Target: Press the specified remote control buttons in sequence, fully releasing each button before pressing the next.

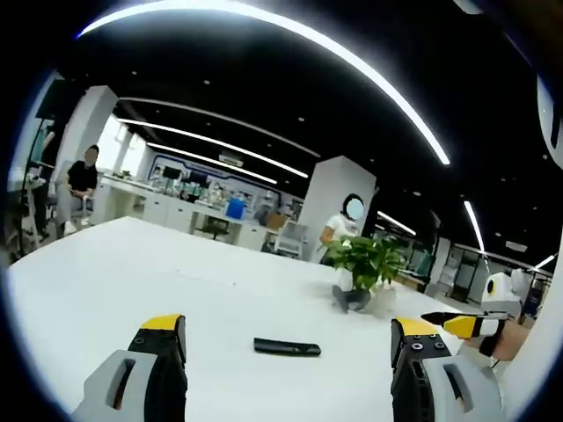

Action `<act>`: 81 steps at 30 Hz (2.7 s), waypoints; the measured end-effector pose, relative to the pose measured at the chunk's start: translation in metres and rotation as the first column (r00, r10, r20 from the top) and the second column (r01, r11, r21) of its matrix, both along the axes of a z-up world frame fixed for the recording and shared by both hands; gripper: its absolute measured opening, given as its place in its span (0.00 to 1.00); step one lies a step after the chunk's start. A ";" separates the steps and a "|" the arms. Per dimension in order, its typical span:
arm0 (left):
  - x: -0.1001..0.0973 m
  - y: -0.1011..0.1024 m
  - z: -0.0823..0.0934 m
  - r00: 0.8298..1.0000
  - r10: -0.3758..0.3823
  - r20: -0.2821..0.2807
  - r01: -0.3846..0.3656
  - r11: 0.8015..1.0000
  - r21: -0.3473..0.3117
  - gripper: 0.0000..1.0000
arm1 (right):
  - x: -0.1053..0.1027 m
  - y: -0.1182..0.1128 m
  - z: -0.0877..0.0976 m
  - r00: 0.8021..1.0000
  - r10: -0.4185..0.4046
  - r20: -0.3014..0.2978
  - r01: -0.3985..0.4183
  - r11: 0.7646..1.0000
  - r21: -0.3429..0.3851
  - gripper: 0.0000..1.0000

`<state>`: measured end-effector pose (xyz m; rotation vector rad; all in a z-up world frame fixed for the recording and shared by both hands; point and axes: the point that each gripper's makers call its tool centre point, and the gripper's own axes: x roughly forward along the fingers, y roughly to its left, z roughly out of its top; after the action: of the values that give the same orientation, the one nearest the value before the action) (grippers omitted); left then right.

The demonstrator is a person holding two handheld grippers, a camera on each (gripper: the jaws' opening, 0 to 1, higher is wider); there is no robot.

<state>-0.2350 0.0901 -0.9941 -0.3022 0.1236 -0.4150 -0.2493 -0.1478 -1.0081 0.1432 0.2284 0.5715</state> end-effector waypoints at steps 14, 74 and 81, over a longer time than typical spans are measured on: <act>-0.003 0.001 -0.009 1.000 -0.014 -0.026 0.015 1.000 0.003 1.00 | -0.001 -0.018 -0.001 0.998 -0.054 -0.006 0.055 0.998 0.008 0.85; -0.002 0.001 -0.024 0.997 -0.002 -0.080 0.005 0.999 0.036 1.00 | 0.009 -0.017 -0.026 0.998 0.001 -0.070 -0.013 0.986 -0.166 0.75; 0.004 -0.001 -0.033 0.993 -0.014 -0.120 0.021 0.998 0.059 1.00 | 0.007 -0.027 -0.041 0.993 -0.005 -0.121 -0.026 0.967 -0.252 0.69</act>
<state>-0.2309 0.0893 -1.0274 -0.2665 0.2553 -0.4102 -0.2426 -0.1746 -1.0490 -0.0718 0.4178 0.5401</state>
